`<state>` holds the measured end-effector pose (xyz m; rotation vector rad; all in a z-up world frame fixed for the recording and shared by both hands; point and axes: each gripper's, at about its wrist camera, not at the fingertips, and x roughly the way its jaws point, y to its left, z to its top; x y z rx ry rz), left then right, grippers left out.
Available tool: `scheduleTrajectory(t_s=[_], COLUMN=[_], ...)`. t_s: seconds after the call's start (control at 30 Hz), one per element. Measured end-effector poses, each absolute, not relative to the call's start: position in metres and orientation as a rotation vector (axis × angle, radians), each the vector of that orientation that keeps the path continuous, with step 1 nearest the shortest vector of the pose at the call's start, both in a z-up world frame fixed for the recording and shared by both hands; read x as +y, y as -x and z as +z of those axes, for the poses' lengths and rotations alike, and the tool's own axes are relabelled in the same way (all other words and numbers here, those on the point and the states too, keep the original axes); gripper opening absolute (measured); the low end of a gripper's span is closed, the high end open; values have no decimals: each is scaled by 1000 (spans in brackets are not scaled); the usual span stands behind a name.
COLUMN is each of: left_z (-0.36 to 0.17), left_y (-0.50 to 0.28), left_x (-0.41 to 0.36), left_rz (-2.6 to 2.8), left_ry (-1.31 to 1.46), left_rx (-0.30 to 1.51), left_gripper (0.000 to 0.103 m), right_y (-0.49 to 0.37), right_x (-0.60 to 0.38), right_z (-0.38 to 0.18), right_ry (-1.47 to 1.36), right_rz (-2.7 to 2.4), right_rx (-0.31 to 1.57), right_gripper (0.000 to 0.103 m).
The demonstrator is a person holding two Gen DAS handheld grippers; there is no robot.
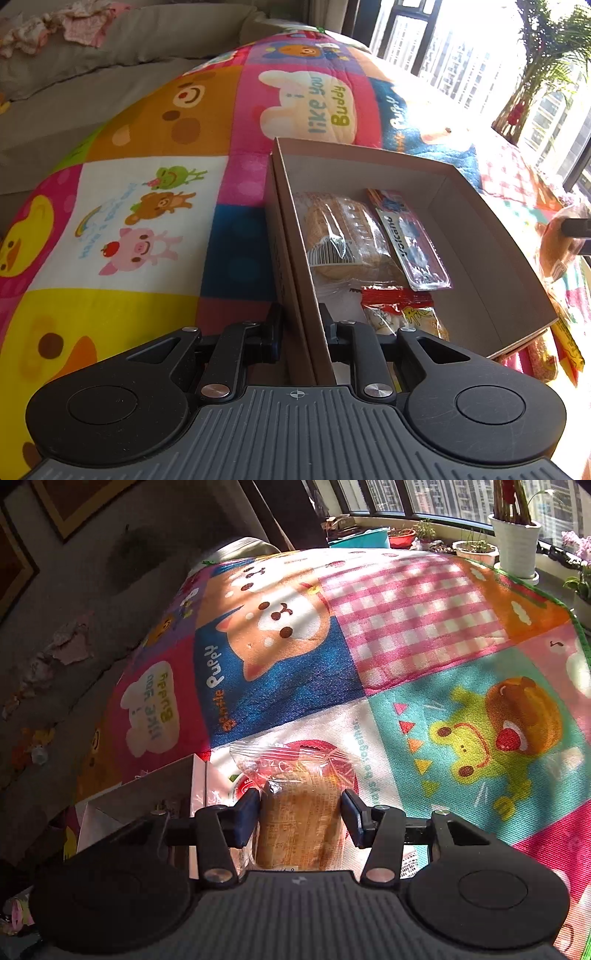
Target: Organize objects
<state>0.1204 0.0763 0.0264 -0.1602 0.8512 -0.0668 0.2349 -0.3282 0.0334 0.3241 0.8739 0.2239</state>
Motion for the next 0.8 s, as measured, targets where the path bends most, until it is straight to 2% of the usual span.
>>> scheduleTrajectory(t_s=[0.13, 0.2, 0.4, 0.5, 0.57, 0.7, 0.8], left_z=[26, 26, 26, 26, 26, 25, 25], left_y=[-120, -120, -118, -117, -117, -117, -117], left_x=[76, 76, 76, 76, 76, 76, 75], left_rz=[-70, -72, -71, -72, -72, -72, -71], left_ry=[154, 152, 156, 153, 153, 152, 150], left_rx=[845, 844, 845, 846, 846, 846, 846], left_gripper=[21, 21, 21, 21, 21, 21, 21], right_y=[-178, -152, -91, -72, -61, -49, -43], right_x=[-330, -330, -321, -316, -313, -312, -310], right_z=[50, 50, 38, 34, 33, 33, 31], right_ry=[-227, -200, -122, -28, 36, 105, 184], right_rz=[238, 235, 274, 267, 279, 326, 324], right_rx=[879, 897, 956, 960, 945, 954, 930], right_gripper=[44, 39, 39, 51, 71, 74, 82])
